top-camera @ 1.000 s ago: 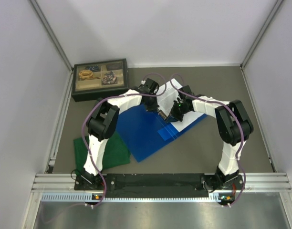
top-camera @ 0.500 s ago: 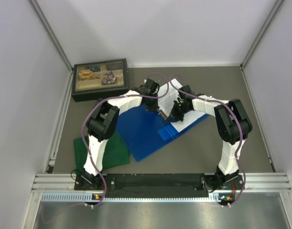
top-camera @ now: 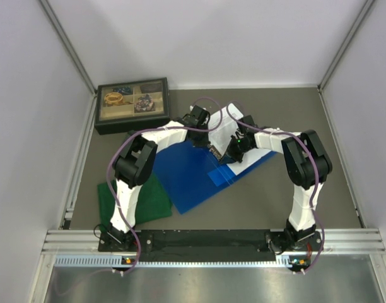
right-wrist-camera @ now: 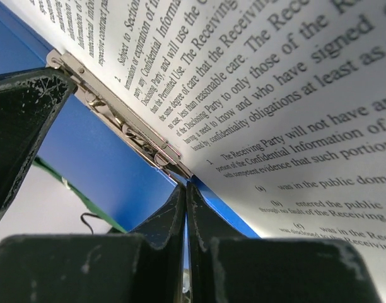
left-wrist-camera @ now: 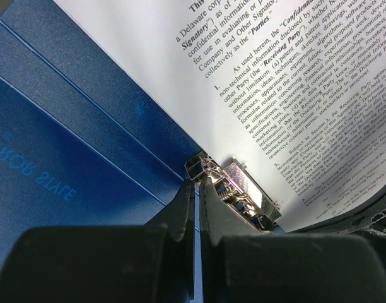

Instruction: Put the files into the folder

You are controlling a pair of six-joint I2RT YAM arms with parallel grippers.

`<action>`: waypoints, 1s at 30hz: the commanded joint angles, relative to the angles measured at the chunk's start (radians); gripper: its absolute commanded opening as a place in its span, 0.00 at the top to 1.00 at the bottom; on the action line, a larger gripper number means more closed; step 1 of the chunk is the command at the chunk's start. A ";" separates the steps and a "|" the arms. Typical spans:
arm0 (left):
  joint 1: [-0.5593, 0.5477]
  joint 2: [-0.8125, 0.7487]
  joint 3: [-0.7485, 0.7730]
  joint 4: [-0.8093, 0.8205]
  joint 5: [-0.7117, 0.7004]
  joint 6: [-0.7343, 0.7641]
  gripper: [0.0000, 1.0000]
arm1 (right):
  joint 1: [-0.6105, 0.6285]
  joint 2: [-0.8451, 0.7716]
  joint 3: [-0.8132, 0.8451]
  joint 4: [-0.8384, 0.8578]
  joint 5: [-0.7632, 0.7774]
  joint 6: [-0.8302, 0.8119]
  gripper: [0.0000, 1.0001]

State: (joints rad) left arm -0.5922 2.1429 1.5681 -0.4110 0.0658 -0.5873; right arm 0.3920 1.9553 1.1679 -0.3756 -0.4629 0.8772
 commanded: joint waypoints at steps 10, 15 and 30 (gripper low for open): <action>-0.018 0.026 -0.033 -0.206 -0.029 0.063 1.00 | -0.025 -0.070 0.024 0.037 0.014 -0.059 0.75; -0.005 0.012 0.085 -0.281 -0.017 0.135 0.96 | -0.024 -0.174 0.012 0.040 -0.054 -0.113 0.68; 0.178 -0.516 -0.147 -0.252 0.276 0.098 0.46 | 0.556 -0.602 -0.229 0.047 0.590 -0.662 0.07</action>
State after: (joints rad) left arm -0.4973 1.9232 1.5623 -0.6773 0.2653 -0.4671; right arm 0.7876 1.3525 1.0359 -0.3790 -0.1802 0.3424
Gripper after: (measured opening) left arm 0.525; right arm 0.912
